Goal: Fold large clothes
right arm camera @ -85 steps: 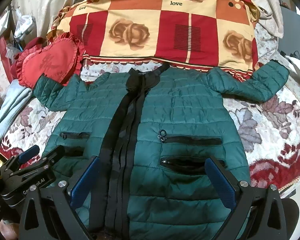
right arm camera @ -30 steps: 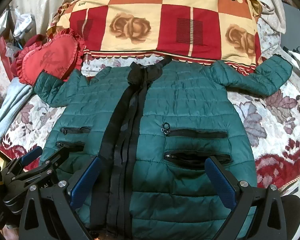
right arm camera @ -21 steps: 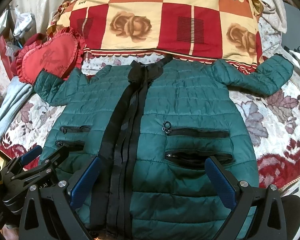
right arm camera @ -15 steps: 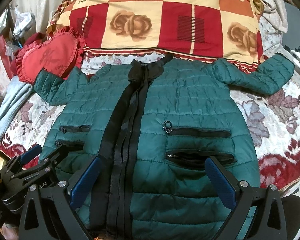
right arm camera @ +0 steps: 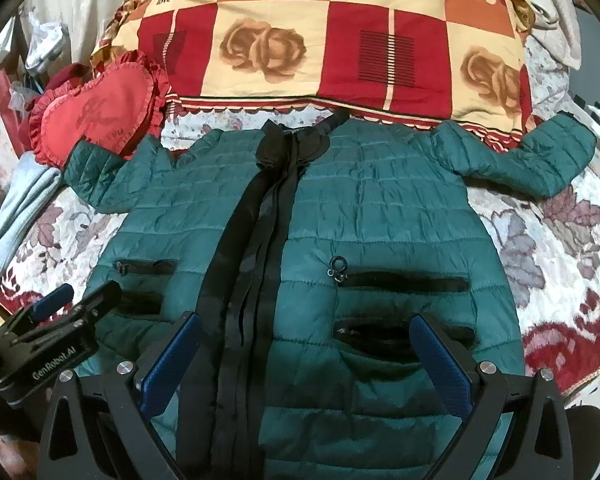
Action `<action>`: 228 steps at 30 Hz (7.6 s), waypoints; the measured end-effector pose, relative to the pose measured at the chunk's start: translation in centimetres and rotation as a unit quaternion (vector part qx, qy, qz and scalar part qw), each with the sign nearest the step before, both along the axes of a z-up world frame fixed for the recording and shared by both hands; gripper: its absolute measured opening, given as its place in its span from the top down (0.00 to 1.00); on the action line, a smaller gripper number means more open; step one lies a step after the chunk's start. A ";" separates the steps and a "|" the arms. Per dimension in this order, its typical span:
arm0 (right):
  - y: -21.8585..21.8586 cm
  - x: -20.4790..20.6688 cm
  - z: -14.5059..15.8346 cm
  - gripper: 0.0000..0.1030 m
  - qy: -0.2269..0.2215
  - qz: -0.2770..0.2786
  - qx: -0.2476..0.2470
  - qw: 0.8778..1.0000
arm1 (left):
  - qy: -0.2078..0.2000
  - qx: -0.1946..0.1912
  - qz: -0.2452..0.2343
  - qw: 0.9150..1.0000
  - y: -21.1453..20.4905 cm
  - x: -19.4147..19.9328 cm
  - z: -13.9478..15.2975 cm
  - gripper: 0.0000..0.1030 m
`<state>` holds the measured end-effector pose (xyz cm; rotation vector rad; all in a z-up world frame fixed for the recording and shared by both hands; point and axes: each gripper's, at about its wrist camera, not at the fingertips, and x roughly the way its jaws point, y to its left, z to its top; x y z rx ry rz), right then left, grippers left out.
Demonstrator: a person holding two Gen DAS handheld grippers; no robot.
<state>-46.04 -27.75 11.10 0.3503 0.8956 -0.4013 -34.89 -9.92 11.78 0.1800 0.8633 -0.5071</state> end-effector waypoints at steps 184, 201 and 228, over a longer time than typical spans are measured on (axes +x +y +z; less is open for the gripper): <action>-18.6 16.5 -3.8 0.78 -0.037 -0.056 0.084 0.994 | 0.106 -0.066 -0.012 0.992 -5.2 23.2 -1.8 0.32; -18.0 15.9 1.4 0.51 -0.039 -0.044 0.013 0.998 | 0.068 -0.034 -0.010 0.997 -8.1 23.1 -2.8 0.32; -16.2 17.0 -5.0 0.38 0.028 -0.017 0.028 0.999 | 0.044 0.012 -0.017 0.999 -9.5 22.7 -5.4 0.27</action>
